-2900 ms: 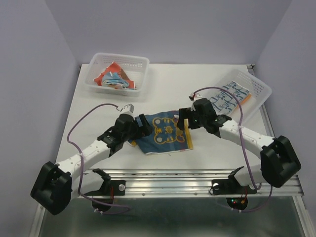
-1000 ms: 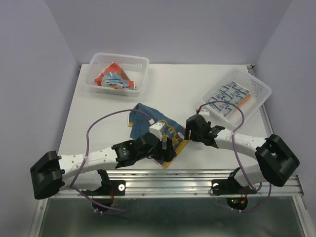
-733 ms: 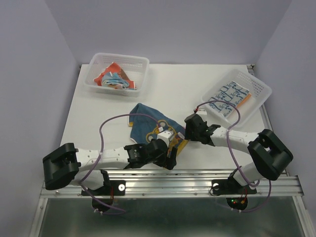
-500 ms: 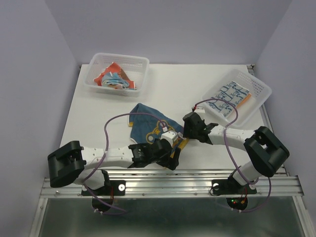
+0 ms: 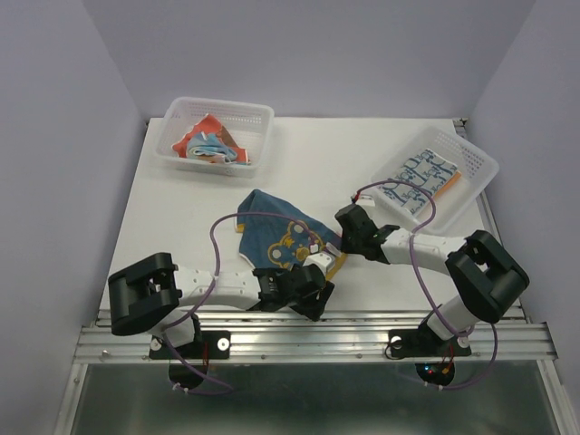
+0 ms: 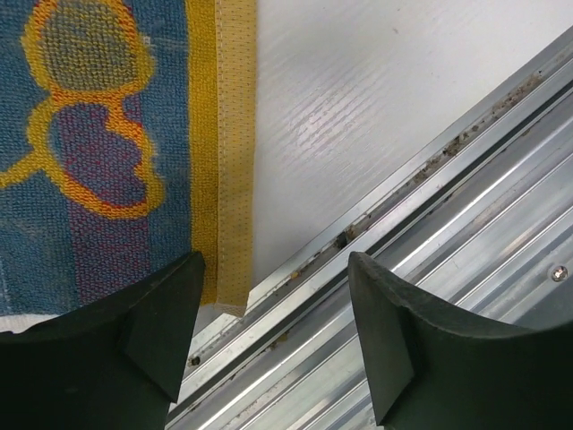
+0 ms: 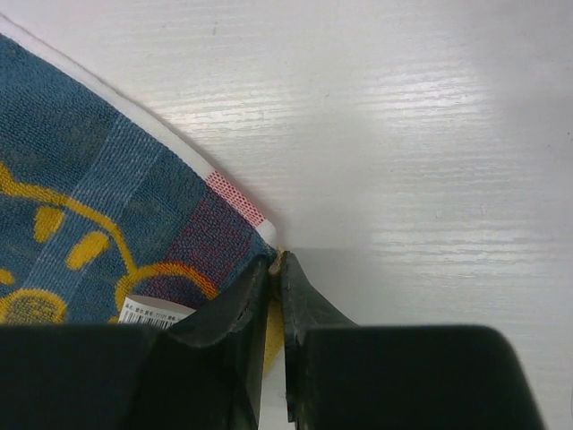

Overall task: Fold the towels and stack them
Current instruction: Flatten out the crumpled towel

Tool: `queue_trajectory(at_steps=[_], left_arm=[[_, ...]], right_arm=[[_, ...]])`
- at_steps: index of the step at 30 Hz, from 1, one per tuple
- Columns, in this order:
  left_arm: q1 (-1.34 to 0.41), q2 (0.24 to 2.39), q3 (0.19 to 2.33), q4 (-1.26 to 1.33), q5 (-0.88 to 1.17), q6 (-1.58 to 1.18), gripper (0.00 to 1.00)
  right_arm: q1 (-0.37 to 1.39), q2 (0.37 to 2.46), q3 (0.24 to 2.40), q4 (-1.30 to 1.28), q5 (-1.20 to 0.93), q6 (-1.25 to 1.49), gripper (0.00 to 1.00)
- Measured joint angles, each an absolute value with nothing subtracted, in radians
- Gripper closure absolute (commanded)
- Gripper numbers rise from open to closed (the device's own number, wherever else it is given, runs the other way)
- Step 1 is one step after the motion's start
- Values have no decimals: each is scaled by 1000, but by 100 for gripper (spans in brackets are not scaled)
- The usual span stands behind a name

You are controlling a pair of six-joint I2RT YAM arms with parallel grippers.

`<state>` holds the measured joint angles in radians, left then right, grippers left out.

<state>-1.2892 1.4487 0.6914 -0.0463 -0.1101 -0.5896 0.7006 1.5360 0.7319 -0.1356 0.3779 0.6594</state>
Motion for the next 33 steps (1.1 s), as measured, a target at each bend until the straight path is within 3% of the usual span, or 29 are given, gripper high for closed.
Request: queue_trajectory(at_steps=[14,18,21,22,24,28,30,33], left_arm=[[-1321,1513,772,-204,-221,-609,34],[-1333,1533,790,-247,-279,-630,50],[-1336,1547,801,-272,-315,-636,70],[-1336,1553,806,-278,-319,-640,84],[-1340,1568,816,-281,-342,-646,100],[-1347,1591,837,-296,-370,-660,100],[-1351,1593,839,-300,-379,-668,100],[-1351,1585,840,-311,-390,-691,100]], right_arm=[[701,1531,731,-142,358,659,88],[701,1530,731,-142,352,659,88],[701,1530,731,-142,350,659,88],[701,1530,731,-142,350,659,88],[701,1526,730,-143,348,659,88],[701,1511,728,-145,344,658,90],[701,1497,724,-146,340,656,99],[701,1461,719,-148,332,647,99]])
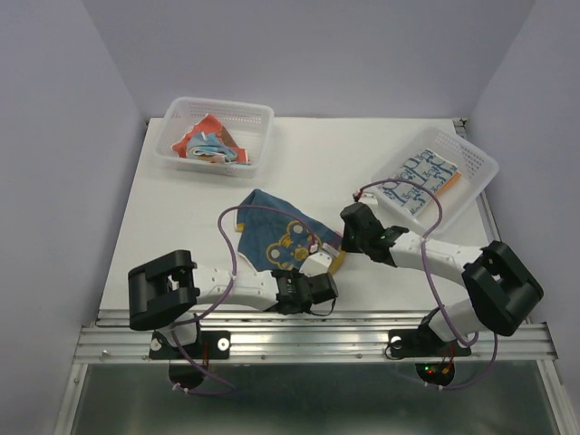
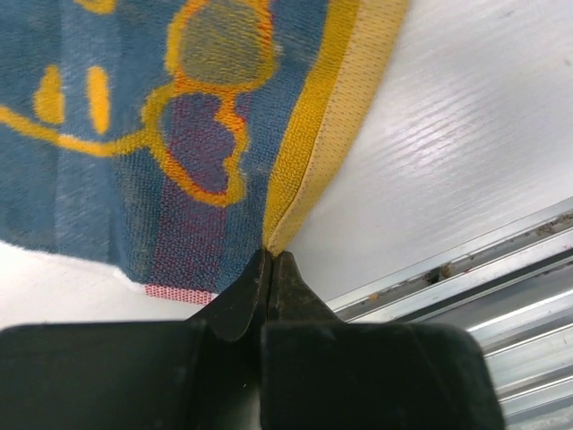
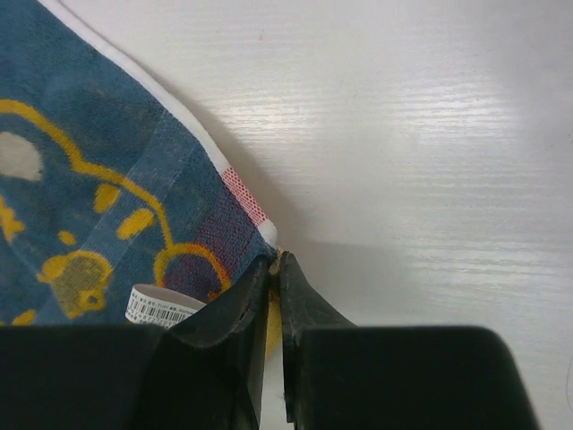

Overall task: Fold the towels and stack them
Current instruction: Flatten out the crumpled towel

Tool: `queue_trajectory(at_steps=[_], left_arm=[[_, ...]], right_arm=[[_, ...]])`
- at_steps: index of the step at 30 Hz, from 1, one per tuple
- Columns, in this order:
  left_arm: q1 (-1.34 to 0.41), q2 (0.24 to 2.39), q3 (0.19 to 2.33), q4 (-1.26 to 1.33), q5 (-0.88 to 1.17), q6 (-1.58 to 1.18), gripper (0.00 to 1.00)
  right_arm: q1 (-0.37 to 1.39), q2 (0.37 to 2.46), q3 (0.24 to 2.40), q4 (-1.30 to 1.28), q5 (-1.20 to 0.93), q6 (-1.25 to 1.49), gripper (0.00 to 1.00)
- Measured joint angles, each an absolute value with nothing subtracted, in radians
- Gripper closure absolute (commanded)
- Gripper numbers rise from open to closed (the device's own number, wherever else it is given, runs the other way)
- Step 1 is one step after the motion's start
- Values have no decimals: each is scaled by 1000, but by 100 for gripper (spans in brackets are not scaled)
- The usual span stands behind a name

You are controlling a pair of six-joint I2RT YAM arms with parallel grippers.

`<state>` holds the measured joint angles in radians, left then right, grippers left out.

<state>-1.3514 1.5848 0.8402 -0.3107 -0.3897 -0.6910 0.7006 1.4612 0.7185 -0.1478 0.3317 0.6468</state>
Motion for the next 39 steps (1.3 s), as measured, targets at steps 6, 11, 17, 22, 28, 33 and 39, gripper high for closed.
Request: queue_trajectory(at_steps=[6,11,17,22,28,33,39], left_arm=[[-1351,1430,846,-394,-503,-715,100],[-1351,1221,965,-408,-701,-676,100],[-1351,968,1068,-240,-811,-517,100],[-1348,825,1094,-115,-719,-355,100],[-1347,766,1154,-77,-474,-263,100],[-1346,762,1222,-69,-281,-247,100],[-1347,749,1245,-64,-111,-258,100]], right_arm=[[701,1266,704,-149,307,617,99],[701,1097,718,-159,292,562,99],[701,929,871,-195,276,492,99],[701,844,1026,-201,204,446,99],[701,791,1122,-210,48,426,99],[701,761,1199,-225,-108,427,99],[701,686,1212,-225,-251,464,99]])
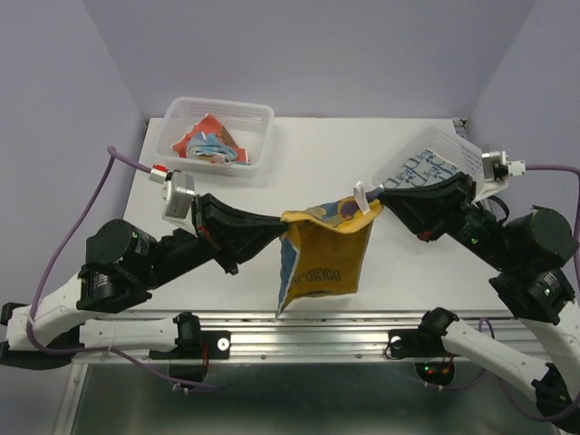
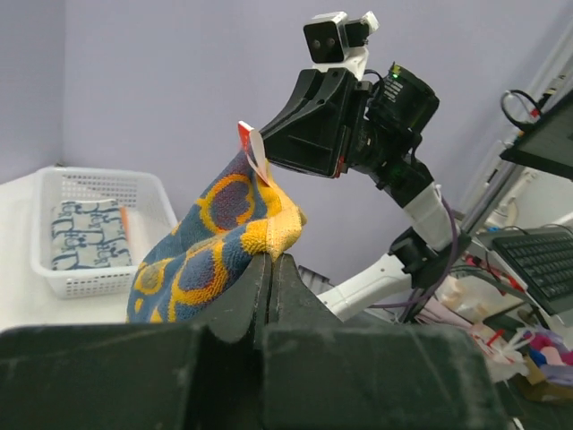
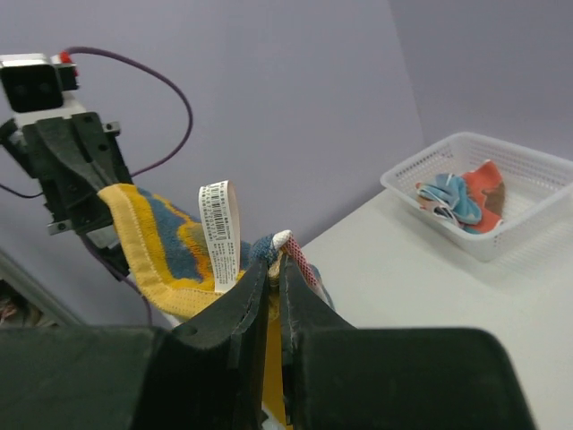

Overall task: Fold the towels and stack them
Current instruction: Flatten out the crumpled towel

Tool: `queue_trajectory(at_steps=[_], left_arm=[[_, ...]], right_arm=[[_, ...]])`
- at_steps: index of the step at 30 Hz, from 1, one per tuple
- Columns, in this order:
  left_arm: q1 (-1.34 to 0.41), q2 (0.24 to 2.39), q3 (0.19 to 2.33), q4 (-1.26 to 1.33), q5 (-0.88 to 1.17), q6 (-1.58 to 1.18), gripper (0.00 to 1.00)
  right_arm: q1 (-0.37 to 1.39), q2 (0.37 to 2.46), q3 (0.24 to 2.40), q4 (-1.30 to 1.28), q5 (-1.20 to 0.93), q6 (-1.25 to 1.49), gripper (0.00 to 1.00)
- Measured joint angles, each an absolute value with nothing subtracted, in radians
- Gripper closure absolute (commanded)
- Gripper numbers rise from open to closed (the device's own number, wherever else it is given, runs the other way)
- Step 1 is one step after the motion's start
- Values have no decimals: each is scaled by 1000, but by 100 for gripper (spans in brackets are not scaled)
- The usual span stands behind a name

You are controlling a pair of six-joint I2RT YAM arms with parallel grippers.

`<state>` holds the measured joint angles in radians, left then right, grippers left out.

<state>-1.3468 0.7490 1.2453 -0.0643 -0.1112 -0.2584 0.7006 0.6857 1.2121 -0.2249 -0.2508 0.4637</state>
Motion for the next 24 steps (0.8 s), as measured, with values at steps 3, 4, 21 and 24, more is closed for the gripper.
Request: queue_trajectory(at_steps=[3,4,21,24], left_arm=[[-1347,739,1245,-64,-66,-268,100],[-1347,737,1245,-64,-60,-270,100],[-1190,896,1084,-20,-368,-120,100],[-945,980,1062,0,-243,-94,100]], right_arm=[[701,641,1211,-223,-290,487,99],[701,622,1207,-215,-297,495,99],[701,659,986,-221,209,498,99],[701,745,981,-204,339,475,99]])
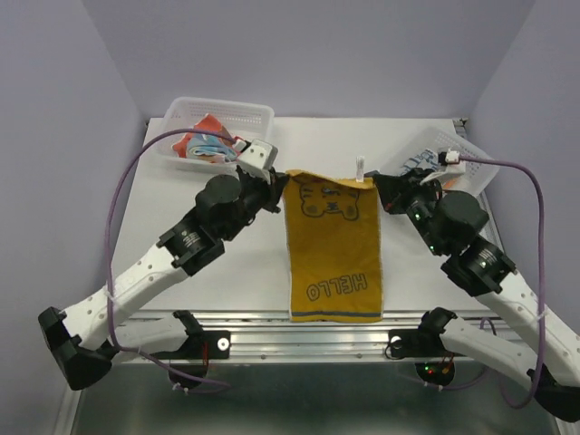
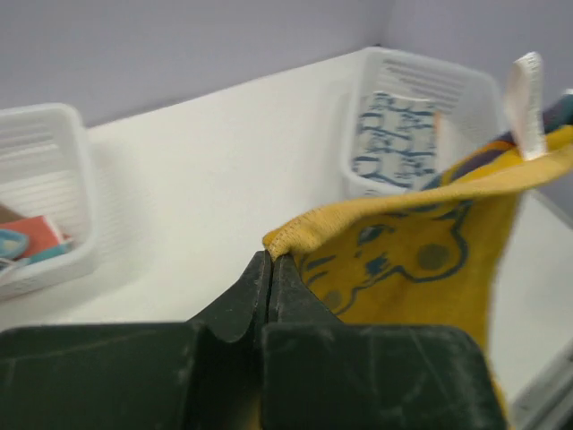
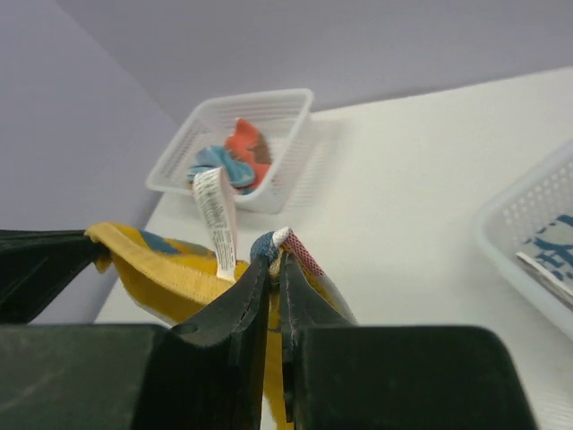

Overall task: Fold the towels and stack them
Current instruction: Flatten out the crumpled towel

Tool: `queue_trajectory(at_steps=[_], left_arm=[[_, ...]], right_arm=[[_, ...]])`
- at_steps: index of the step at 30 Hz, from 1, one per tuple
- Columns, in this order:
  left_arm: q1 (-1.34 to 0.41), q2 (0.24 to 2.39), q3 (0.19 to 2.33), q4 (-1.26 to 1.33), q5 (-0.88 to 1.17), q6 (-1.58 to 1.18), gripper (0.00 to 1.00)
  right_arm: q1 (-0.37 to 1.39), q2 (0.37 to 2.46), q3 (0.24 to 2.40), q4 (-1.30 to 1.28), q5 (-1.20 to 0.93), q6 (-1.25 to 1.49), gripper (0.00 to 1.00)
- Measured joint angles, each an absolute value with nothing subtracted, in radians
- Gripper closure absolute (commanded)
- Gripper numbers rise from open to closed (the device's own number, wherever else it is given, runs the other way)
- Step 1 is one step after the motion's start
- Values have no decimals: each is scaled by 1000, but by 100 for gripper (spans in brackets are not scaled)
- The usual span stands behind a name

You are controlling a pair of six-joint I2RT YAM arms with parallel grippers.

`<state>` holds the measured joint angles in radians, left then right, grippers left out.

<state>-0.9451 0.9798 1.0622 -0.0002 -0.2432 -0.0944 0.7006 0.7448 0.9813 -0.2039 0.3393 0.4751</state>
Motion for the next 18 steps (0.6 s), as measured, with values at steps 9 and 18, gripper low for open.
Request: queue_trajectory(at_steps=[9,18], left_arm=[[-649,1275,1136,55,33,83,100],[-488,1608,1404,-10,183,228,100]], right_arm=[[690,1026,981,-117,547,387,99],[475,1332,1036,19,385,366,99]])
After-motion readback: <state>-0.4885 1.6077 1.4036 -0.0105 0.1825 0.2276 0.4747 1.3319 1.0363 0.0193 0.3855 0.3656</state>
